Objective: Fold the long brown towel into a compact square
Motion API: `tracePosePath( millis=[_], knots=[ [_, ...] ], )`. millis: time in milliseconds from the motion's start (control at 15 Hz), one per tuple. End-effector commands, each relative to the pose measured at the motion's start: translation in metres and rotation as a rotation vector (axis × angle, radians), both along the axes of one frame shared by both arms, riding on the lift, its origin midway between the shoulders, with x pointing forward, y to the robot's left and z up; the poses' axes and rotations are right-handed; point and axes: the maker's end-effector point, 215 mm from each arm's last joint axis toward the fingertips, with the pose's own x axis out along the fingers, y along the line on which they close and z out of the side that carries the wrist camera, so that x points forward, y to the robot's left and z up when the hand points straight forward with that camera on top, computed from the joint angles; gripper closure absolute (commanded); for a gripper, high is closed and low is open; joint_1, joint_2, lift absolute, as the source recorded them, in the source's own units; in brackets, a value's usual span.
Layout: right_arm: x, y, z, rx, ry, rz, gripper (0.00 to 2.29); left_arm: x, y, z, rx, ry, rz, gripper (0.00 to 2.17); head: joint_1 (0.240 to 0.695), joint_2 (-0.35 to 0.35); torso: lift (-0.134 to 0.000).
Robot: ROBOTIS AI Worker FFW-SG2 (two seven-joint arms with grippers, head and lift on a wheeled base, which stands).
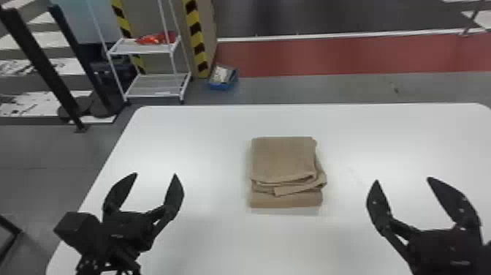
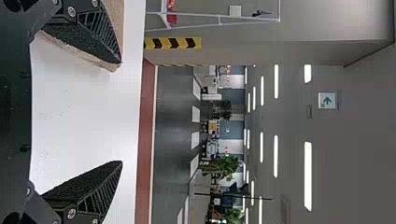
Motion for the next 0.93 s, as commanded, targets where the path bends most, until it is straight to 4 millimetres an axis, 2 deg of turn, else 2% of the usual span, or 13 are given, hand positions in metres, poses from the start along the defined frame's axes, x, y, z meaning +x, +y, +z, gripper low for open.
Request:
tracePosePath(
  millis=[0, 867],
  knots=[
    [0.0013, 0.0030, 0.0008, 0.004, -0.002, 0.003, 0.13, 0.0005, 0.0008, 0.0007, -0.001, -0.002, 0.002, 0.07, 0.695, 0.121, -0.123],
    [0.0019, 0.0057, -0.0027, 0.009, -0.007, 0.008, 0.13, -0.0052, 0.0001, 0.0063, -0.008, -0.017, 0.007, 0.07, 0.695, 0.129, -0.123]
  ],
)
